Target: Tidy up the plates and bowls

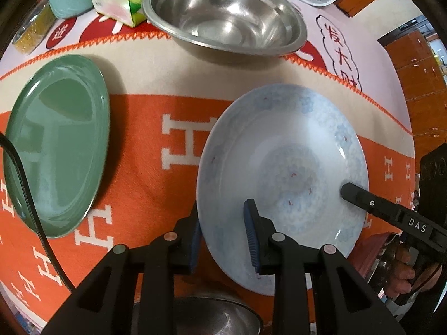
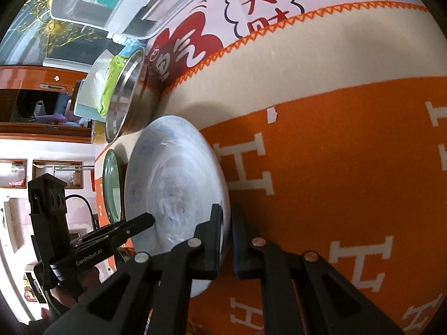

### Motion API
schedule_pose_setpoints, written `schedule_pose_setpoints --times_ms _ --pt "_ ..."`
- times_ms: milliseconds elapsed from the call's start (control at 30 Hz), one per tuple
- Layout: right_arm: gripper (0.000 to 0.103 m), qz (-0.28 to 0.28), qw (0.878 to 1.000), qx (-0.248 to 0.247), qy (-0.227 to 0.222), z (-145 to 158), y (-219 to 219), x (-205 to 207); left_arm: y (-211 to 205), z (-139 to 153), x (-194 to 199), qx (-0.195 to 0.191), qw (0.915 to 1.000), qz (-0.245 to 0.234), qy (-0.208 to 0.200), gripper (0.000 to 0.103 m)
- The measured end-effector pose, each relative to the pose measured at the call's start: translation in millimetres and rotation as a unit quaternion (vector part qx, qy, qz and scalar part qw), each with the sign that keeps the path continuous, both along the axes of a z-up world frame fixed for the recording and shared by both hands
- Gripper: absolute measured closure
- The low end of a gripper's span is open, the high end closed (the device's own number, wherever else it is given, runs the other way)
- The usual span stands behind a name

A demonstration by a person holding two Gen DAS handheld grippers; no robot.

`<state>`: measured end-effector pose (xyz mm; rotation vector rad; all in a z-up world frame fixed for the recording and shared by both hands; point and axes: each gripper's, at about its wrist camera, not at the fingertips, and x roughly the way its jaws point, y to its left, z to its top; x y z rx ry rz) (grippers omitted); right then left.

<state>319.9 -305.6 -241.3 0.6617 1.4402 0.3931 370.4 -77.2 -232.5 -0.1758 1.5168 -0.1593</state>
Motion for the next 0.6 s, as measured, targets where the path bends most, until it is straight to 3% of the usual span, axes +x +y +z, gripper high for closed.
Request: schedule_pose_setpoints --times_ms 600 --pt "0.096 -0.021 0.998 -0.013 -0.06 54.4 -13.2 -23.5 -2.9 63.2 -28.8 -0.03 0.9964 -0.018 -0.077 0.077"
